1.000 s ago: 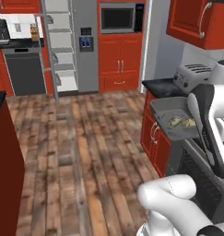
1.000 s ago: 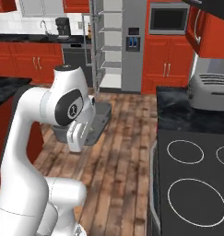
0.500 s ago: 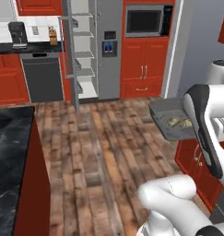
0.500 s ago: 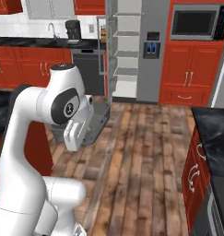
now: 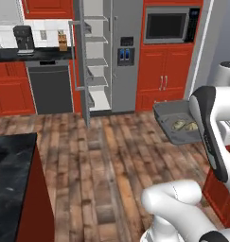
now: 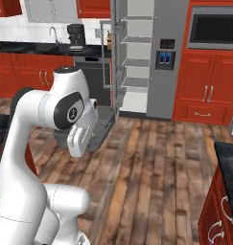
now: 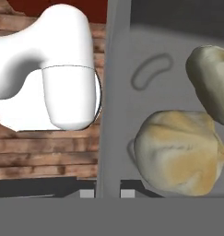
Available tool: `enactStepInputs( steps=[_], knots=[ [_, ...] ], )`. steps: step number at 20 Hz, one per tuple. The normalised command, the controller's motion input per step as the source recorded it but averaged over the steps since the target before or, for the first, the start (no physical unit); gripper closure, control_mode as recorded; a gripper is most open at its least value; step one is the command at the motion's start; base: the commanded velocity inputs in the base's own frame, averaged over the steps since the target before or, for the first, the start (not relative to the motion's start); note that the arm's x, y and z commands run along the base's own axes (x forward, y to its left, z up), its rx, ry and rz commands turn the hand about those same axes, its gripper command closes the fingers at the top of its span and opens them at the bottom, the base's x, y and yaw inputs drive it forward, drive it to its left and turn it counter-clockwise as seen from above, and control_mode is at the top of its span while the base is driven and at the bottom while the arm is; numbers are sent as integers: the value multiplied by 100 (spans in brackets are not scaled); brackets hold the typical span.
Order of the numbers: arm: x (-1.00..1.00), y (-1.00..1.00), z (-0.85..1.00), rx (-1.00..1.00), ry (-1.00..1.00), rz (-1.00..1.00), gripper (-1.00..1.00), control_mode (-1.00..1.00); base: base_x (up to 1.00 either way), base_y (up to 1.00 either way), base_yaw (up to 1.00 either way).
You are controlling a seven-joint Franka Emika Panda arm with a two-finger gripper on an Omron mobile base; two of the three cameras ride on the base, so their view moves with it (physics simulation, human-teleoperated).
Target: Place two dumplings into each of the tupperware containers and then place the containers in the fridge.
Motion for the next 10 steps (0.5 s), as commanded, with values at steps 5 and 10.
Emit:
enactStepInputs(
  steps=[5,10],
  knots=[
    [0,0,0,0,0,0,100,100,100,-41,12],
    [0,0,0,0,0,0,100,100,100,-78,8]
  ],
)
